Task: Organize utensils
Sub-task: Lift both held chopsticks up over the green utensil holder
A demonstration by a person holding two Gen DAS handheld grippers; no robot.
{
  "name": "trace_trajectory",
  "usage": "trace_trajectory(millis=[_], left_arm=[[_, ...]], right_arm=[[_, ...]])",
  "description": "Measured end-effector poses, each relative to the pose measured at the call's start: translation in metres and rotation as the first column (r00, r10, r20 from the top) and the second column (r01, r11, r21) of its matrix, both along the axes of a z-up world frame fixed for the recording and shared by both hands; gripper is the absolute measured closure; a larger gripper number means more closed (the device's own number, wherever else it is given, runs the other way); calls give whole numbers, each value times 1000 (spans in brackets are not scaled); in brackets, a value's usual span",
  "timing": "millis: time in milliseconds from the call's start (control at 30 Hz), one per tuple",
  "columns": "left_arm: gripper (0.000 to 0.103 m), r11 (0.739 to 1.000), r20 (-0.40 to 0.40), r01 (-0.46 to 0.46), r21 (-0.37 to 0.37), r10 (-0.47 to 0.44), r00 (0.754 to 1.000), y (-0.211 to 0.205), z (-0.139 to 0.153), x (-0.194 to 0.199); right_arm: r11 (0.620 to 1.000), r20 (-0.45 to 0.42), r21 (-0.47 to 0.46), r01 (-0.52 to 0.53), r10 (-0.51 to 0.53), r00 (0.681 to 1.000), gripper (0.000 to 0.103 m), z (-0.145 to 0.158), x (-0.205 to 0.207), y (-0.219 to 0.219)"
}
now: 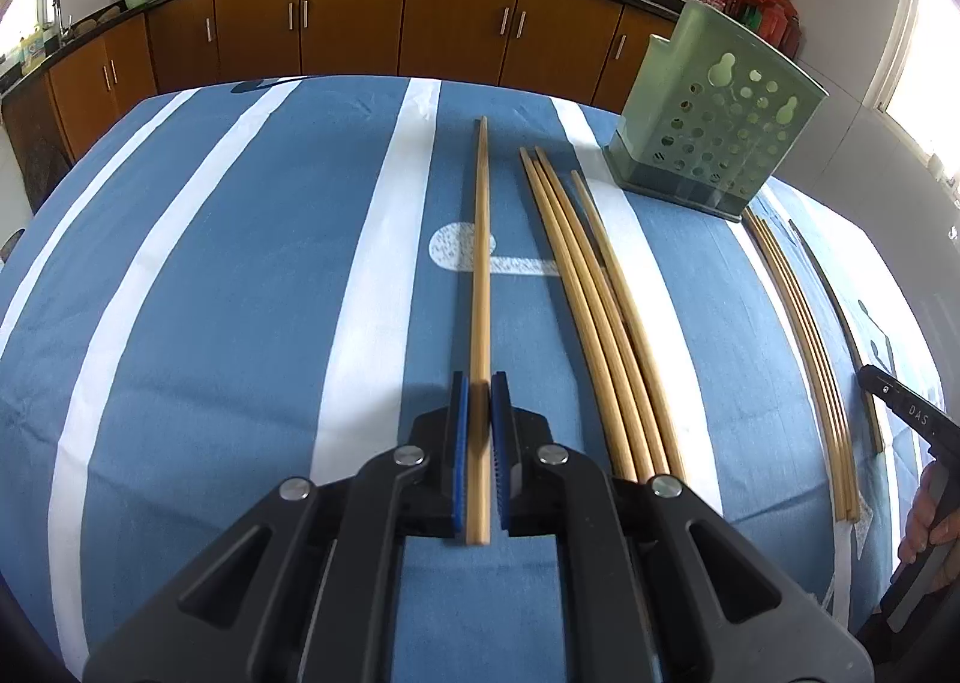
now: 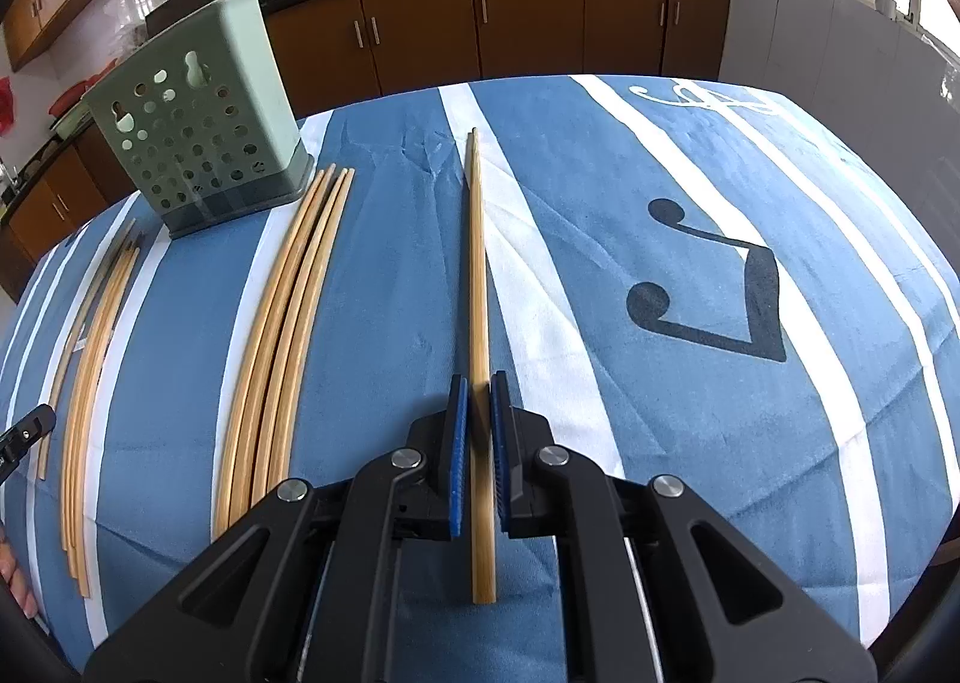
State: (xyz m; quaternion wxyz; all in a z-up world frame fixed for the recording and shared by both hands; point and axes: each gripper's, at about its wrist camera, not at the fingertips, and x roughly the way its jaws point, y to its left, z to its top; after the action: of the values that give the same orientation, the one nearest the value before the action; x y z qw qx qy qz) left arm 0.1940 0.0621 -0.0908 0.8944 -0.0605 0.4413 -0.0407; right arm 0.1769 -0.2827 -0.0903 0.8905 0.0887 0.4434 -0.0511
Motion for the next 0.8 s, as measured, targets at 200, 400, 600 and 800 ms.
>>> trace_trajectory(millis=[200, 400, 600, 800], left_arm=[[95, 1000, 23, -9, 21, 8, 1000, -4, -2, -19], [96, 1000, 10, 8, 29, -8, 1000, -2, 2, -25], [96, 1000, 103, 7, 28, -10, 995, 5, 37, -33], [96, 1000, 240, -18, 3, 17, 971, 15, 88, -40]], right_arm=[[999, 20, -24, -25, 25, 999, 95, 0, -14, 4], [1000, 87, -7, -23, 24, 996, 95, 18, -26, -1], [1000, 192, -10, -17, 19, 981, 95, 50, -37, -8], [1000, 299, -9, -6, 9, 954, 95, 82, -43, -13]])
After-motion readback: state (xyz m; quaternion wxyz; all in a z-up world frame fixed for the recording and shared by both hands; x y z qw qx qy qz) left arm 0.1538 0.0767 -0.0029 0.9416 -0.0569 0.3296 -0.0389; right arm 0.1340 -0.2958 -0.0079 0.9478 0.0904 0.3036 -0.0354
